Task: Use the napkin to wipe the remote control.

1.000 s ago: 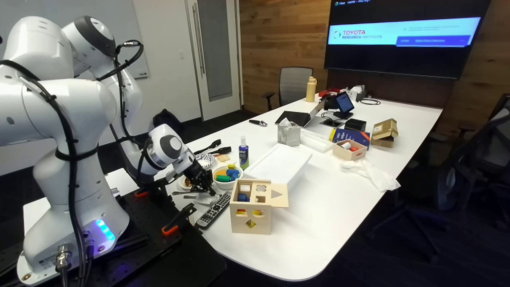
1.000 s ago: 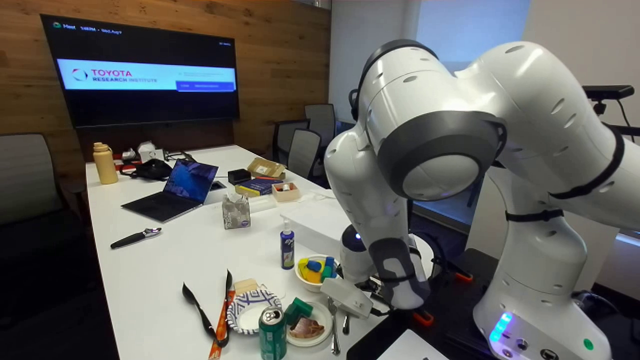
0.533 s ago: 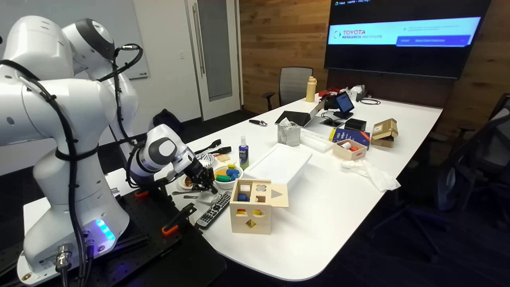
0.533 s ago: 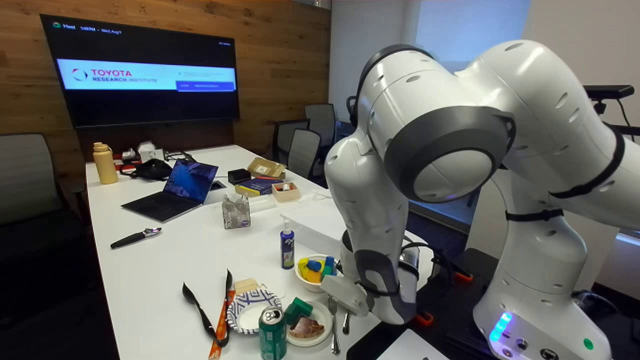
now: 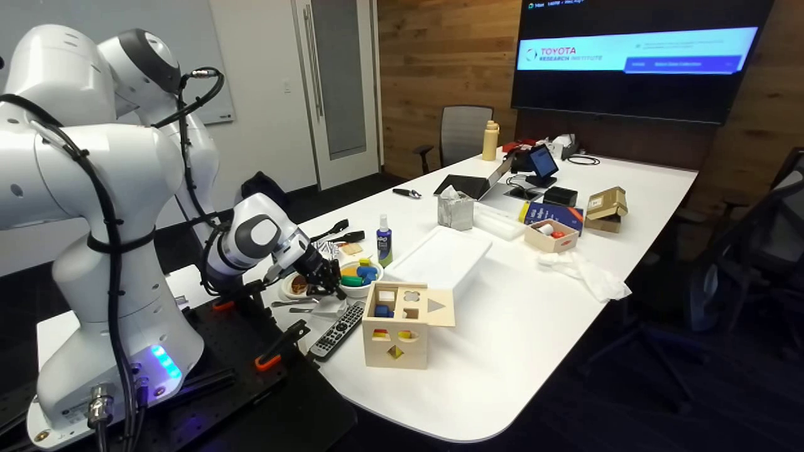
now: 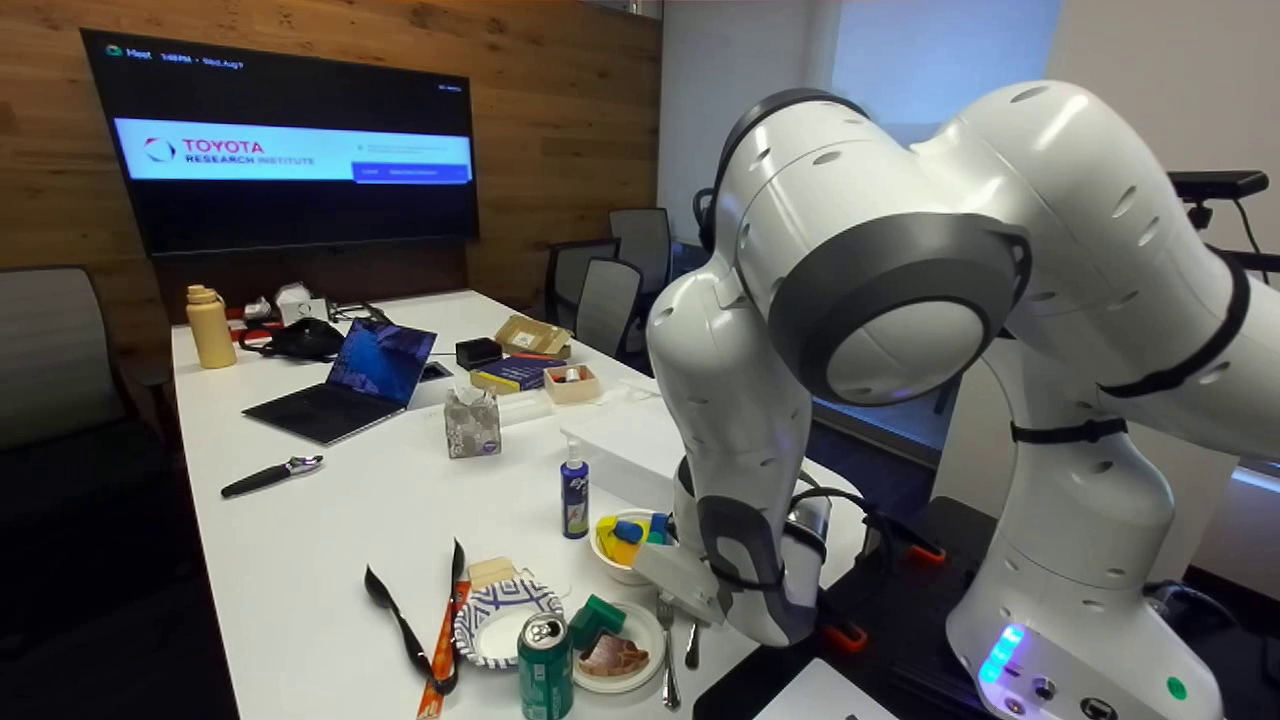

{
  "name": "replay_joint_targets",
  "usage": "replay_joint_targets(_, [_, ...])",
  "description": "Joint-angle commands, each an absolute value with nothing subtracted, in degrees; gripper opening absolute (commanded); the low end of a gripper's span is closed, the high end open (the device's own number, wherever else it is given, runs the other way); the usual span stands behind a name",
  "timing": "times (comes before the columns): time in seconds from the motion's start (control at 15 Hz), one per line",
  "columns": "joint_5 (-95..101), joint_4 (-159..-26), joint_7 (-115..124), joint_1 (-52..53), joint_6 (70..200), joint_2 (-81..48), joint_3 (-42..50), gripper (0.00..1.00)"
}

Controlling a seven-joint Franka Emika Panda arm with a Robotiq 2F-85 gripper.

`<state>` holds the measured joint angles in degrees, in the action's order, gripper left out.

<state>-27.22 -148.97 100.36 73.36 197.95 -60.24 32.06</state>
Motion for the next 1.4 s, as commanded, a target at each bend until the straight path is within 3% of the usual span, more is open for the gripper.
replay_joint_targets(0.0, [-26.01,-148.88,100.76,73.59,197.95,-59.64,33.96,0.0])
replay_joint_targets(0.6, [-27.18,-146.96,96.25,69.88,197.95,-59.62,33.86,0.0])
replay_joint_targets(0.93, [-30.05,-145.46,86.71,63.55,197.95,-57.63,29.16,0.0])
replay_joint_targets(1.33, [-16.97,-147.39,88.32,58.28,197.95,-52.62,29.43,0.0])
